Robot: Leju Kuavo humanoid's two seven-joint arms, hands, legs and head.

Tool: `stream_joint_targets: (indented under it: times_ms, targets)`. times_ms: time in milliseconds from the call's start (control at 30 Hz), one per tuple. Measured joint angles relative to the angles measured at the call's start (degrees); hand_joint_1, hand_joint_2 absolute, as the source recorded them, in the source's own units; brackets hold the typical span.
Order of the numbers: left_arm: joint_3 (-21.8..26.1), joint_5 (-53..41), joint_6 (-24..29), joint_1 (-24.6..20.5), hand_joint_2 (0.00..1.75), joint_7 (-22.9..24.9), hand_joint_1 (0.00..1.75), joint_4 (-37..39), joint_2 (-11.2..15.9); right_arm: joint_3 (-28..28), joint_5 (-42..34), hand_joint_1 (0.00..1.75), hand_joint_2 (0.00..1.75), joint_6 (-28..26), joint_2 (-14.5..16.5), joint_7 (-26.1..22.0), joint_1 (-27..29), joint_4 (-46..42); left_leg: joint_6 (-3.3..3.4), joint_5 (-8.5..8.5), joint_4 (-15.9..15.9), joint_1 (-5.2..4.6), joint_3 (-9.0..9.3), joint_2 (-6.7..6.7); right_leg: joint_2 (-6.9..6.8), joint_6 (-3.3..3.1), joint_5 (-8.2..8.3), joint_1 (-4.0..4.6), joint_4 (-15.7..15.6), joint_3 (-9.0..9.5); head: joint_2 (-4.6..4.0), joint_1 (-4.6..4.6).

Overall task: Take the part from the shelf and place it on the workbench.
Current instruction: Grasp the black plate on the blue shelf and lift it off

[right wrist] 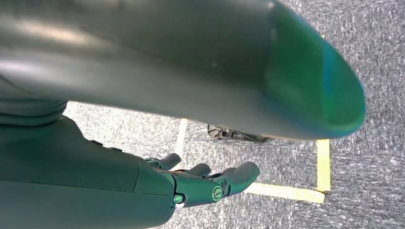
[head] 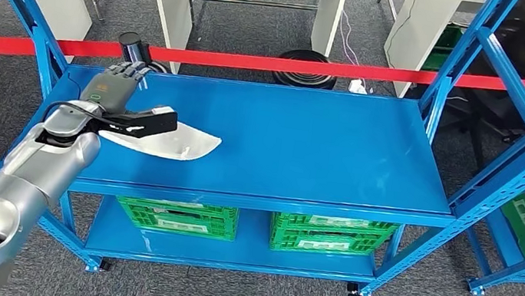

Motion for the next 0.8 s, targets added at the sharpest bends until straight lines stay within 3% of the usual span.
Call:
stream_joint_targets:
  times_ms: [433, 633, 800]
  targets:
    - [-0.4, 0.1, -1.6, -0.2, 0.0, -1.7, 0.0, -0.1, 1.3, 0.0, -0.1, 0.0, 0.0, -0.1, 0.0, 0.0, 0.0, 0.0, 0.0, 0.0, 0.0, -0.01, 0.0, 0.01, 0.0, 0.0, 0.0, 0.0, 0.0, 0.01, 0.0, 0.0]
    - [-2.7, 0.6, -4.7, -2.3, 0.0, -6.0, 0.0, -1.1, 5.9, -0.6, -0.9, 0.0, 0.0, -0.5, 0.0, 0.2, 0.3, 0.0, -0.06, 0.03, 0.0, 0.02, 0.0, 0.11, 0.04, -0.02, -0.01, 0.0, 0.1, -0.06, 0.0, 0.0]
    - [-3.4, 6.4, -2.7, -3.1, 0.0, -5.9, 0.0, -1.7, 9.7, -1.3, -1.2, 0.0, 0.0, -0.4, 0.1, 0.0, 0.3, 0.0, -0.08, 0.02, 0.0, 0.02, 0.0, 0.1, 0.04, -0.08, -0.05, 0.0, 0.1, -0.09, 0.0, -0.01]
